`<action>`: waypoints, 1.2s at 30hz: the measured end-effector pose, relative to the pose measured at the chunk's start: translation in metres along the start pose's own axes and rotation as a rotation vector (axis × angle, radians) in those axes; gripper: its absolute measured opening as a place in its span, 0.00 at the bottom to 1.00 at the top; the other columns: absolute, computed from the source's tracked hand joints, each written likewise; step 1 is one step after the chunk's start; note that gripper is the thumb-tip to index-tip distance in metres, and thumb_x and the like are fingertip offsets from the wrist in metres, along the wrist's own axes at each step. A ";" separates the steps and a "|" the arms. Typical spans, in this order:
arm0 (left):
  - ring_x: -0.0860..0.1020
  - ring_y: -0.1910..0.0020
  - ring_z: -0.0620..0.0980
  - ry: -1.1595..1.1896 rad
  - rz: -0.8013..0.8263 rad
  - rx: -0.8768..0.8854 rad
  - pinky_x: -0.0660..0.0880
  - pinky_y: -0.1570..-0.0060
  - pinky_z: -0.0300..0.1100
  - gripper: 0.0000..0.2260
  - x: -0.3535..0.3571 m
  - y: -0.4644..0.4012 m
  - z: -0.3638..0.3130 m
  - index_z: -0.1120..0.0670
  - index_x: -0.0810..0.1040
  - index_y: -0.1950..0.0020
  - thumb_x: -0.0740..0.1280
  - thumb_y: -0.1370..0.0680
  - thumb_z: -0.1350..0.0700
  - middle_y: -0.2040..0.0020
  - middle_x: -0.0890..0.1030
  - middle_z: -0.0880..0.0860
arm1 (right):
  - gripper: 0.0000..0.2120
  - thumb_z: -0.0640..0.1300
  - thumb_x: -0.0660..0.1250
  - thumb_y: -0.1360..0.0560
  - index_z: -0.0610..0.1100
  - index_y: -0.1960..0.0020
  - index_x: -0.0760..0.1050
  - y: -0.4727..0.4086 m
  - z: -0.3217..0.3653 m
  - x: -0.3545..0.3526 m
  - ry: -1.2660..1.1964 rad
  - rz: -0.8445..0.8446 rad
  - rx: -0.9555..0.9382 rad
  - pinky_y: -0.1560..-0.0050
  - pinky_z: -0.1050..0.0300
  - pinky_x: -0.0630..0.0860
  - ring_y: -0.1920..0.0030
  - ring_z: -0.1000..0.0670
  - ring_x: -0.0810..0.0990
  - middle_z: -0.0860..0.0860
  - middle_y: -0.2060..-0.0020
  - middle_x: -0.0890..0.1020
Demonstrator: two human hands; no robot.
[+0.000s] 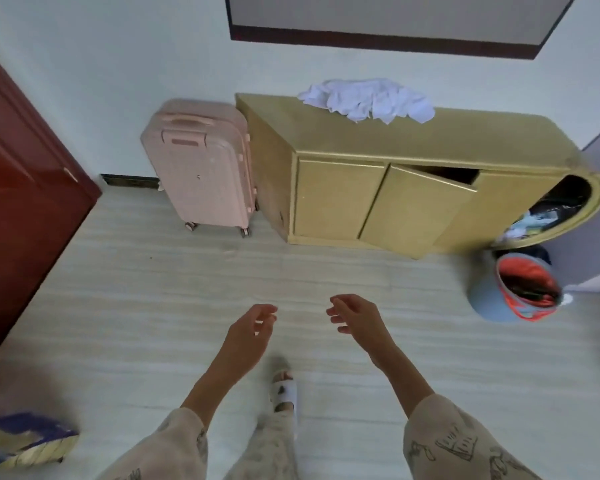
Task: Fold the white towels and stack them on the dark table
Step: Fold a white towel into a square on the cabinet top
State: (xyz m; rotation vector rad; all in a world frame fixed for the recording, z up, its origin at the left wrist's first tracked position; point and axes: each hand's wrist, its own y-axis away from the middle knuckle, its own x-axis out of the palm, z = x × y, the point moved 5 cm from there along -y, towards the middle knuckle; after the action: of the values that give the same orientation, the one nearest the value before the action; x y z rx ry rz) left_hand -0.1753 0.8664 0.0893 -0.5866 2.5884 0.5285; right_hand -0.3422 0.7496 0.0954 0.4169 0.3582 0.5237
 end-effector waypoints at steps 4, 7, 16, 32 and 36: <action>0.79 0.54 0.49 0.020 0.029 0.002 0.73 0.54 0.35 0.08 0.025 -0.090 -0.027 0.52 0.75 0.46 0.60 0.21 0.62 0.53 0.80 0.49 | 0.10 0.43 0.61 0.21 0.41 0.44 0.76 -0.072 0.013 -0.044 0.009 -0.040 0.016 0.57 0.60 0.75 0.59 0.52 0.80 0.50 0.59 0.82; 0.78 0.53 0.49 0.038 0.074 -0.004 0.73 0.54 0.38 0.08 0.044 -0.171 -0.051 0.53 0.75 0.45 0.60 0.21 0.62 0.53 0.79 0.50 | 0.10 0.43 0.61 0.21 0.41 0.44 0.76 -0.142 0.039 -0.082 0.020 -0.099 0.018 0.56 0.59 0.76 0.58 0.51 0.80 0.50 0.58 0.81; 0.78 0.52 0.50 -0.039 0.143 0.032 0.74 0.49 0.43 0.09 0.055 -0.382 -0.148 0.55 0.75 0.43 0.59 0.21 0.59 0.51 0.79 0.51 | 0.11 0.42 0.60 0.21 0.39 0.42 0.75 -0.321 0.151 -0.167 0.102 -0.148 -0.034 0.57 0.60 0.75 0.58 0.51 0.79 0.46 0.56 0.81; 0.77 0.54 0.53 -0.071 0.175 -0.337 0.71 0.53 0.44 0.08 0.092 -0.671 -0.166 0.56 0.75 0.44 0.60 0.21 0.60 0.51 0.79 0.54 | 0.14 0.42 0.59 0.21 0.40 0.38 0.75 -0.660 0.212 -0.235 0.324 -0.054 0.063 0.42 0.54 0.71 0.43 0.44 0.78 0.43 0.43 0.80; 0.76 0.55 0.55 -0.005 0.152 -0.451 0.72 0.52 0.48 0.09 0.102 -0.751 -0.174 0.60 0.75 0.43 0.61 0.22 0.61 0.53 0.78 0.56 | 0.20 0.43 0.61 0.22 0.41 0.30 0.67 -0.739 0.222 -0.242 0.574 -0.018 0.023 0.34 0.55 0.64 0.33 0.43 0.69 0.43 0.32 0.71</action>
State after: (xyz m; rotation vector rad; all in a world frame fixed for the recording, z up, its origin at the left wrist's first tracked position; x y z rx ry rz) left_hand 0.0438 0.1280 -0.0136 -0.5263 2.5284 1.1788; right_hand -0.1446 -0.0280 -0.0068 0.2780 0.9197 0.6178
